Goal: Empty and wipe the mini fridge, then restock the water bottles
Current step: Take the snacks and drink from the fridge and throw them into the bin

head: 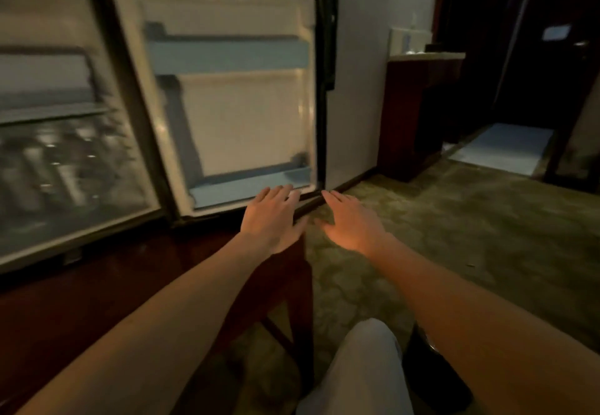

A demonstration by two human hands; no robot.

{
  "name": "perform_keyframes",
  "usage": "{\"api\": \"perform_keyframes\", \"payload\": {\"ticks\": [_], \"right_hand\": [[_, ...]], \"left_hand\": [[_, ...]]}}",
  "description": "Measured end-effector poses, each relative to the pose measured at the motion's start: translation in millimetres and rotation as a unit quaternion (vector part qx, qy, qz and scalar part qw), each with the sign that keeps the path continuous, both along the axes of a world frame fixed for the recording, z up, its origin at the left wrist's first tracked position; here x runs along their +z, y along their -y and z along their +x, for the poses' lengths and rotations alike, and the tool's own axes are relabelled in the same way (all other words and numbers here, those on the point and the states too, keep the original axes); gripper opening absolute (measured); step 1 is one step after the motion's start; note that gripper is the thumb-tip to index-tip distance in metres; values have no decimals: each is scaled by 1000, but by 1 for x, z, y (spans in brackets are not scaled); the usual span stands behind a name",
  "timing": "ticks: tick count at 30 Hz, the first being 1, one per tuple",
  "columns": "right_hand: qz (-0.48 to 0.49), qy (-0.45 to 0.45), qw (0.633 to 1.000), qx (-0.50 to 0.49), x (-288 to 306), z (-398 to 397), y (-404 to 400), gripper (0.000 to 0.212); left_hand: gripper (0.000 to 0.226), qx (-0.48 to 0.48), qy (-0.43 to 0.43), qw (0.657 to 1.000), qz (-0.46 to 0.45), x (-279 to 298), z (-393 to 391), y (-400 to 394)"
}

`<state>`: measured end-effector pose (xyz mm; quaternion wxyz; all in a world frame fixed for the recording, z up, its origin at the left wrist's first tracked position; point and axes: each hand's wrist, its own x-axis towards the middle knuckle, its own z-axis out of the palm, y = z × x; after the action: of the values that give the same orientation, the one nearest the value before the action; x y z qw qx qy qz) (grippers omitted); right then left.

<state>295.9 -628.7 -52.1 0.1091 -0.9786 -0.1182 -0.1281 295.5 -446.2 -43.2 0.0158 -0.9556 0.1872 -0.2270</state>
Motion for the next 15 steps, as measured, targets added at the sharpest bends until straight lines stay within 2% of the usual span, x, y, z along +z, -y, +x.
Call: {"api": "perform_keyframes", "payload": {"ticks": [4, 8, 15], "right_hand": [[-22, 42, 997, 59, 24, -7, -69, 70], [-43, 43, 992, 113, 42, -10, -136, 71], [-14, 40, 978, 204, 64, -26, -241, 67]], "left_hand": [[67, 66, 6, 998, -1, 15, -23, -74], [66, 129, 25, 991, 6, 24, -51, -143], [60, 223, 47, 974, -5, 38, -92, -249]]}}
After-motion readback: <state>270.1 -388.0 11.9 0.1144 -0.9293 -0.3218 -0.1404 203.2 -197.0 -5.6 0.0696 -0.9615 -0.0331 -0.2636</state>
